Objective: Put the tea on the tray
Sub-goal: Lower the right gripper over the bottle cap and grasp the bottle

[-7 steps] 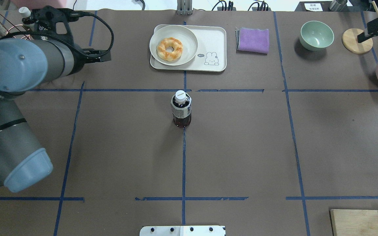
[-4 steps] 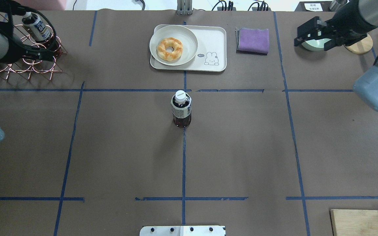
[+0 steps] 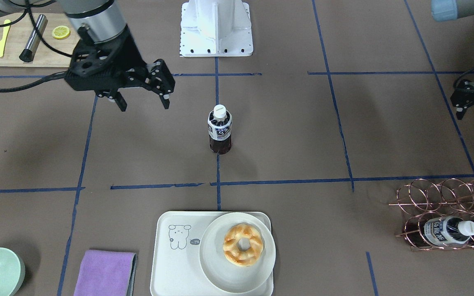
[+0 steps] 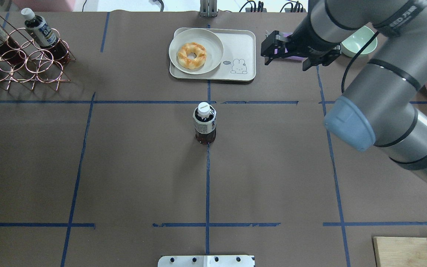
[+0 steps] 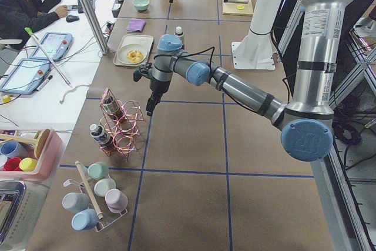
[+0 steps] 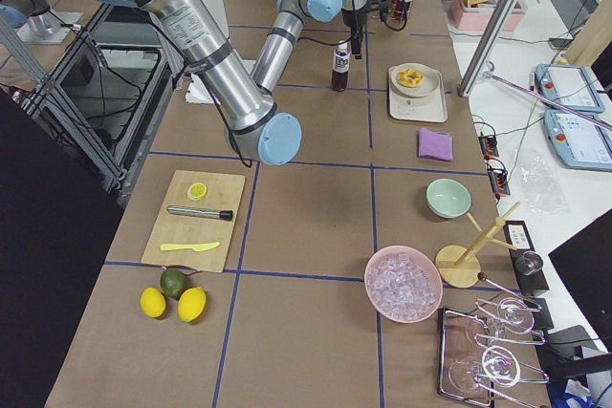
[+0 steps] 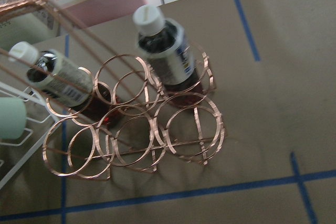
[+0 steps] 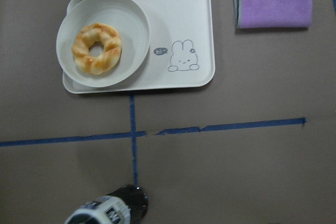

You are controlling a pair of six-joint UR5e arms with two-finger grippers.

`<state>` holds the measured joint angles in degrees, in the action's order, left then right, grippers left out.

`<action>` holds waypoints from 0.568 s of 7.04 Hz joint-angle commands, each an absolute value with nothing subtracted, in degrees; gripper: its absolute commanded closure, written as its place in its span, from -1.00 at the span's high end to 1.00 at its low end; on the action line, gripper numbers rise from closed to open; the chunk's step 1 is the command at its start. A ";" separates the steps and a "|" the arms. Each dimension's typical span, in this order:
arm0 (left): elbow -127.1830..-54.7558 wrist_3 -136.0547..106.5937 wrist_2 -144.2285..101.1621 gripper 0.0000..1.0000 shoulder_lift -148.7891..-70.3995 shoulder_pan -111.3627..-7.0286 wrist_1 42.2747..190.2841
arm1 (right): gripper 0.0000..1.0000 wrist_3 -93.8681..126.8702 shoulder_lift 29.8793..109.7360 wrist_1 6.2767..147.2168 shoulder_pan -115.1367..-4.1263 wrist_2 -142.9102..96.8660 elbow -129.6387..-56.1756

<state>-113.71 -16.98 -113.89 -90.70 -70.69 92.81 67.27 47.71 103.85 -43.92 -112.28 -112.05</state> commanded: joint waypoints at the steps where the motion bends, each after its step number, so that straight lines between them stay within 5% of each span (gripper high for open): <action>1: -109.45 -7.15 -120.47 1.00 -88.60 -76.96 92.20 | 1.00 74.24 42.82 104.68 -33.97 -102.45 -110.84; 4: -106.09 0.67 -125.42 1.00 -90.26 -80.94 83.94 | 1.00 77.08 33.78 104.50 -29.63 -97.84 -99.53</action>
<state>-107.09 -2.94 -124.13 -89.89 -79.76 85.72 76.16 37.67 104.56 -31.13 -99.75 -104.50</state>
